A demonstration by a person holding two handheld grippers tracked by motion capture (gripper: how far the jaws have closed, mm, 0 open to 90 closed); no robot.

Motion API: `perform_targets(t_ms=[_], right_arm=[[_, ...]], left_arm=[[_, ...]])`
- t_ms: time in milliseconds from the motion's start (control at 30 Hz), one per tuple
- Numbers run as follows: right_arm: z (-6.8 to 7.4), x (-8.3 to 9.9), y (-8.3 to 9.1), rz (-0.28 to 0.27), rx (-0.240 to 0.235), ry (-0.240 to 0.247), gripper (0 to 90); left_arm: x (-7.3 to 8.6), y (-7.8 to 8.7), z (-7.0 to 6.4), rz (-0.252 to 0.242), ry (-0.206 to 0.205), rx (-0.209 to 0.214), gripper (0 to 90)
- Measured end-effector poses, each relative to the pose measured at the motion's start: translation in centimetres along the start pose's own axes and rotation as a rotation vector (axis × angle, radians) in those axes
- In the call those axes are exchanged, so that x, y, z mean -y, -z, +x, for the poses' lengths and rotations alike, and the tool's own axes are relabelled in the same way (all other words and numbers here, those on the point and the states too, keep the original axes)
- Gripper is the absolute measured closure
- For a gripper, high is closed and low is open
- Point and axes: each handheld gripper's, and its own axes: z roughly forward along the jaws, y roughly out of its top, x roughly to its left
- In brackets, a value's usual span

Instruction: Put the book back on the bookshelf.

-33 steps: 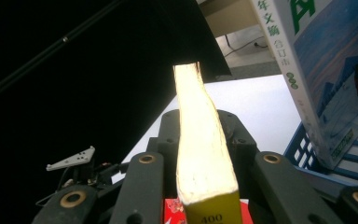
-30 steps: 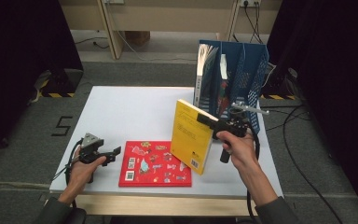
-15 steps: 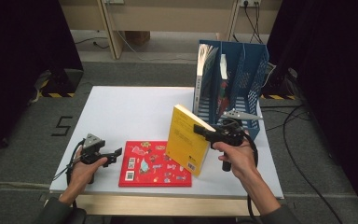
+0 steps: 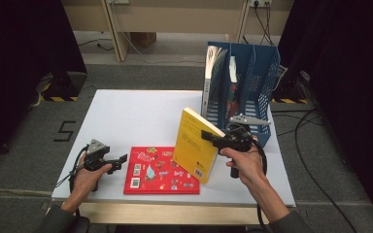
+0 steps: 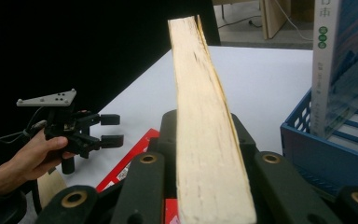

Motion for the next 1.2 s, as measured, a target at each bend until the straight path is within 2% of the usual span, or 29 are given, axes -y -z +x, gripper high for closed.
perform_targets(t_ms=[133, 233, 500, 800, 967, 1200], right_arm=[[-1.0, -0.1, 0.1, -0.024, -0.043, -0.101, 75.5], [-1.5, 0.0, 0.3, -0.049, -0.061, -0.129, 75.3], [-2.1, -0.7, 2.7, -0.093, -0.050, -0.131, 75.1], [-2.7, -3.0, 7.6, -0.150, 0.018, -0.114, 75.0], [-3.4, -4.0, 10.4, -0.214, 0.050, -0.130, 75.1], [-4.9, -4.9, 14.0, -0.286, 0.128, -0.150, 75.0]], left_arm=[[0.0, 0.1, 0.1, -0.006, 0.007, -0.002, 15.0], [0.0, 0.1, 0.2, -0.009, 0.009, -0.003, 15.0], [0.0, 0.0, 0.2, -0.011, 0.011, -0.003, 15.0], [0.0, -0.1, 0.3, -0.007, 0.020, -0.003, 15.0], [0.0, -0.1, 0.4, -0.007, 0.028, -0.002, 15.0], [0.0, -0.3, 0.6, -0.009, 0.046, -0.001, 15.0]])
